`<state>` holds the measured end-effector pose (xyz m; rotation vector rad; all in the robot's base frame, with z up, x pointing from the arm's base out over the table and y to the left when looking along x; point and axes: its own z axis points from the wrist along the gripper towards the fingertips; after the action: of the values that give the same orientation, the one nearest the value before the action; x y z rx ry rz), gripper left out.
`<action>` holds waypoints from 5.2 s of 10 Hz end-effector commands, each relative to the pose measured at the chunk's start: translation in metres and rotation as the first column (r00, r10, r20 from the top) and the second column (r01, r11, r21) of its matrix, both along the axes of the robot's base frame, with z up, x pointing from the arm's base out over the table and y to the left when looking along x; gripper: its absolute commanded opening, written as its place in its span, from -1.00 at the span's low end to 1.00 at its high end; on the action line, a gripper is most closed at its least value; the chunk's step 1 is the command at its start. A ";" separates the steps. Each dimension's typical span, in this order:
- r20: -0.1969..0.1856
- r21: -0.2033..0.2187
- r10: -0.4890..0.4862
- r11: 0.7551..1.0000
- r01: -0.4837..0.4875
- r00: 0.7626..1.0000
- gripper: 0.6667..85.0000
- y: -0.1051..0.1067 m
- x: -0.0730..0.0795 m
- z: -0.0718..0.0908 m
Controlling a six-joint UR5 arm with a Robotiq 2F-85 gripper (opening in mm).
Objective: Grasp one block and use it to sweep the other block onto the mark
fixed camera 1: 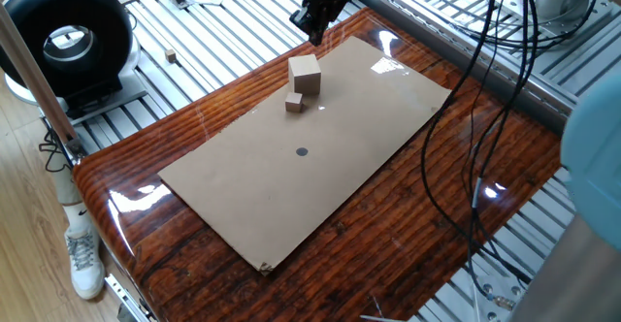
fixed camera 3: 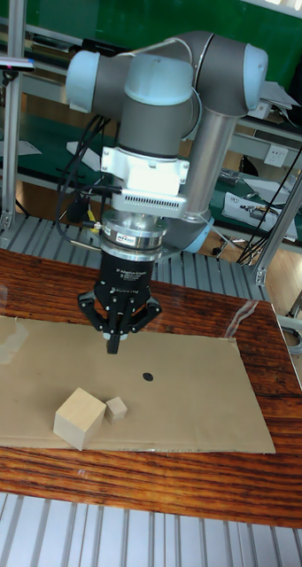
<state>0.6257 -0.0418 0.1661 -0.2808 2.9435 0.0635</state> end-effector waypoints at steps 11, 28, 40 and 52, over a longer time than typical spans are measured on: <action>-0.101 -0.185 0.550 0.809 -0.558 0.829 1.00 -0.032 0.003 -0.017; -0.093 -0.227 0.684 0.693 -0.685 0.723 1.00 -0.034 0.036 -0.043; -0.034 -0.149 0.743 0.657 -0.739 0.668 1.00 -0.017 0.054 -0.113; -0.036 -0.081 0.744 0.663 -0.744 0.667 0.93 -0.013 0.044 -0.135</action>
<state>0.6717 -0.0572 0.0363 -1.5041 2.6000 0.0001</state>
